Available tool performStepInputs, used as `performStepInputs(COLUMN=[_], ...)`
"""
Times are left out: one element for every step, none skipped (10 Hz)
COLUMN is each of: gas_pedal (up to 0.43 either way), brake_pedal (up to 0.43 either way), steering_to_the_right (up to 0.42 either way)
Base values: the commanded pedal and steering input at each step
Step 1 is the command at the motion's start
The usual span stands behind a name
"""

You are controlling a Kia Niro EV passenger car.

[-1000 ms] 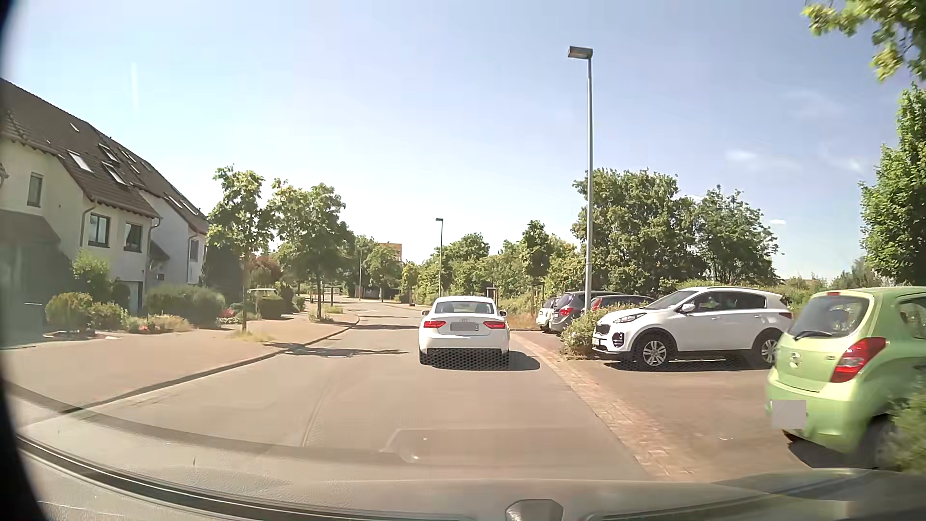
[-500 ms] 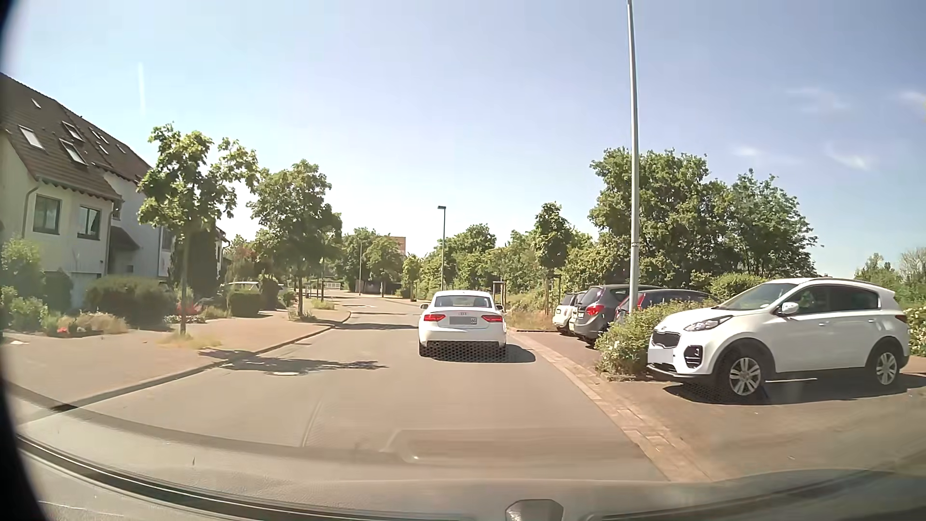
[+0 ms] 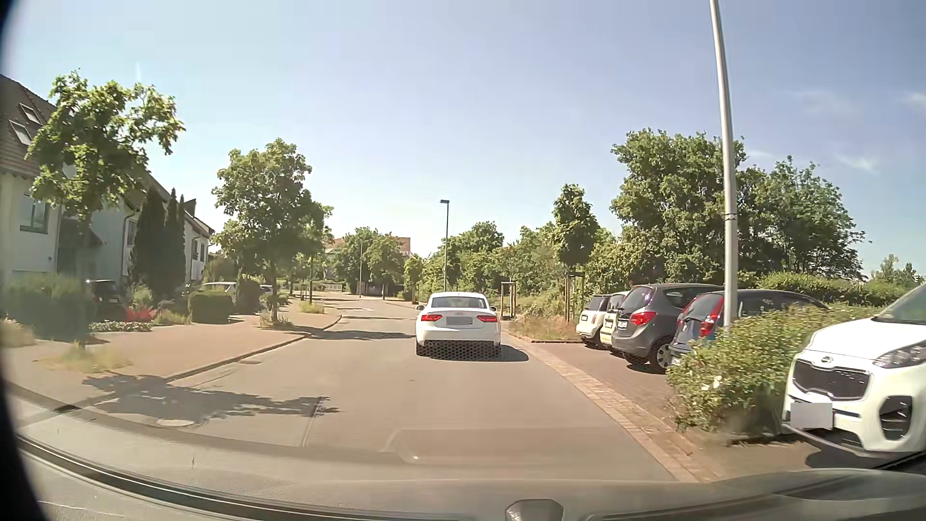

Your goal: Follow the waypoints while adhering to traffic rules and regulations

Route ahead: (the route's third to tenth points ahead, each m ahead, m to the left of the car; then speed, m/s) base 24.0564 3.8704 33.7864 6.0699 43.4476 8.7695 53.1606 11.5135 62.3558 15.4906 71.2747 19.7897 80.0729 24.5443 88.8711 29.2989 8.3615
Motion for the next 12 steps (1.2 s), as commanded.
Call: performStepInputs(gas_pedal=[0.087, 0.087, 0.087, 0.098, 0.098, 0.098, 0.098, 0.098, 0.098, 0.087, 0.087, 0.079], brake_pedal=[0.03, 0.03, 0.03, 0.03, 0.03, 0.03, 0.03, 0.03, 0.03, 0.03, 0.03, 0.03], steering_to_the_right=[-0.014, -0.015, -0.016, -0.016, -0.016, -0.016, -0.017, -0.019, -0.021, -0.025, -0.028, -0.028])
